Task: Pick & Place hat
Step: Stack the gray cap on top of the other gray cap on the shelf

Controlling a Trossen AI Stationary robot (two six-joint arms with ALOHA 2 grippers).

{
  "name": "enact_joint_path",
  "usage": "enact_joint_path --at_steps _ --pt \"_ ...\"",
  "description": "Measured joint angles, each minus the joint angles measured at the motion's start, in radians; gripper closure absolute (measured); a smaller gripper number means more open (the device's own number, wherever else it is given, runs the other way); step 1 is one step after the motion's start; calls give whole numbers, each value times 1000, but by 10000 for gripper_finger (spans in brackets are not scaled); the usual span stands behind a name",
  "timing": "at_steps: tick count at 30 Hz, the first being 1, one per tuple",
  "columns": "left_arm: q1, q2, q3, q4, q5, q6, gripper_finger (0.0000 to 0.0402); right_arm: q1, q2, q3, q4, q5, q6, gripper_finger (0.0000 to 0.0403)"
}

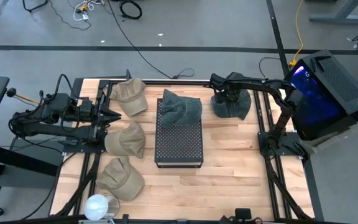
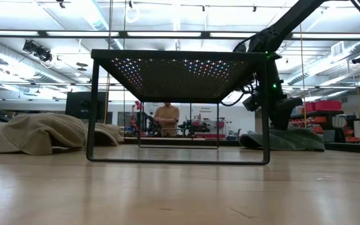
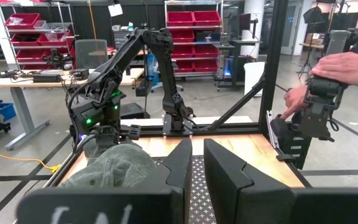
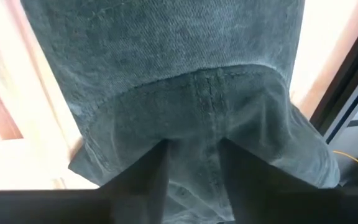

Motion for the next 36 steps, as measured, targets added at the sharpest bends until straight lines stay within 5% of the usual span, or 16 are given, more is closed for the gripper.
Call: enact_joint_path --at_steps 9,18,36 --pt "0 0 0 0 0 0 353 0 0 0 4 16 -17 396" --pt "0 0 0 0 0 0 353 17 -24 -1 -20 25 -64 400" --pt "0 0 0 0 0 0 353 136 -275 -1 -88 30 -334 403"
